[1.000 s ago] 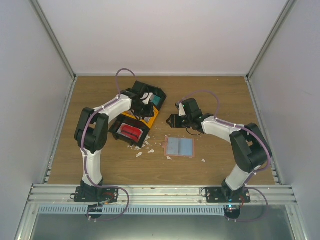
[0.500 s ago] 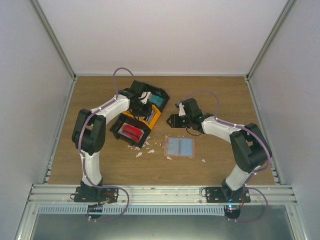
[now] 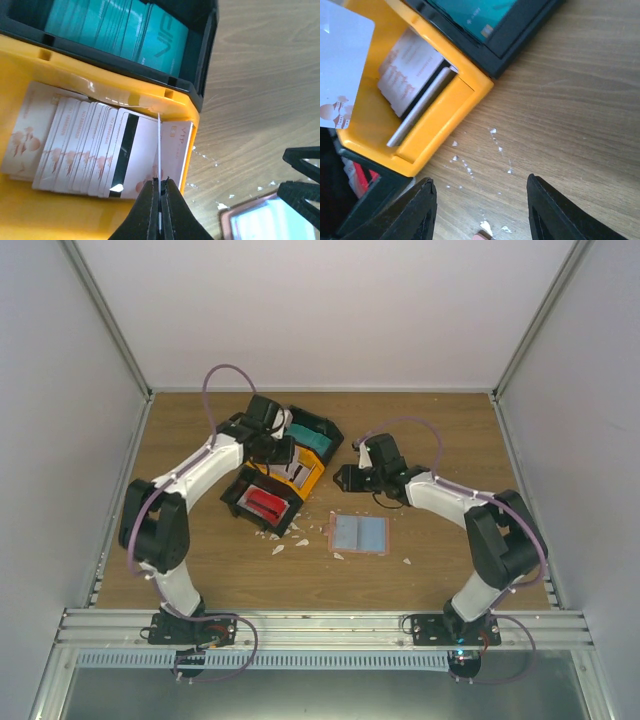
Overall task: Put the credit cards into the card holder
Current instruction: Pick up the credit card from the storage box, then insert the credit card into the card holder.
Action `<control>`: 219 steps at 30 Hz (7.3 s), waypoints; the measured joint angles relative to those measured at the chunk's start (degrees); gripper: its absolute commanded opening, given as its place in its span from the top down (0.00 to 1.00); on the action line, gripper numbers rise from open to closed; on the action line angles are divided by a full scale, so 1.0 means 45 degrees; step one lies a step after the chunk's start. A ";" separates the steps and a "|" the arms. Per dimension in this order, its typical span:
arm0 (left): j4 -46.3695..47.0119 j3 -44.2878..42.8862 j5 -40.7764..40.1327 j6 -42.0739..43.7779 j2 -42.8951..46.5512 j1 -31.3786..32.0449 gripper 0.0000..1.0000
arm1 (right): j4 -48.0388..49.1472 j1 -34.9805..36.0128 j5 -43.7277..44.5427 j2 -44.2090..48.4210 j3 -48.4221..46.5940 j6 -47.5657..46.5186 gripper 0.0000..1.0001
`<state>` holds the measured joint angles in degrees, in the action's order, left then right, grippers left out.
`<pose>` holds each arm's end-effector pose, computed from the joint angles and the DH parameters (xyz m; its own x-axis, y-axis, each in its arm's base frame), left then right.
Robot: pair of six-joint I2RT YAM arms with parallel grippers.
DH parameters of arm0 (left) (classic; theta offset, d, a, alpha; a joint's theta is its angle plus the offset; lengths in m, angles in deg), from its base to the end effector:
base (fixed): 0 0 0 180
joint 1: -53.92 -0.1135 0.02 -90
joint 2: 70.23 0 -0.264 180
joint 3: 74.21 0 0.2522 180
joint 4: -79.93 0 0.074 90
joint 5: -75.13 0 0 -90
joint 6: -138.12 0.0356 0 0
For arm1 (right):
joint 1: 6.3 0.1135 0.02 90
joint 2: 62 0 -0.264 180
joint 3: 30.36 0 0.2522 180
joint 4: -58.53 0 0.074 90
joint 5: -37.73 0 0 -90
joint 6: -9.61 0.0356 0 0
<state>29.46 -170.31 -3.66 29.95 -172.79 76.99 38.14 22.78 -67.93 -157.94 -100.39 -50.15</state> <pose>0.3537 -0.1582 0.2515 -0.8828 0.0435 -0.4677 0.2175 0.9204 -0.3249 0.3003 0.1780 0.1876 -0.8636 0.0746 -0.4986 -0.2269 0.8257 0.5165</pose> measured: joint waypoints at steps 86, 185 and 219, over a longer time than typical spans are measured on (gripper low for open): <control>0.5212 0.4988 -0.0058 -0.3963 -0.0155 0.6256 0.59 | 0.1608 -0.3609 -0.5989 0.5343 0.7800 0.0869 0.99; 0.5455 0.6329 -0.2594 -0.5537 0.0486 0.6363 0.85 | 1.0268 -0.1297 -0.6776 -0.0423 0.8262 0.5867 0.89; 0.5833 0.6577 -0.2215 -0.5479 0.0578 0.6343 0.79 | 0.5270 -0.0928 -0.4357 0.1341 0.7033 0.3419 0.99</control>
<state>55.71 -140.72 -13.63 5.29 -170.19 105.54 61.85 18.61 -87.53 -151.91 -68.74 -34.76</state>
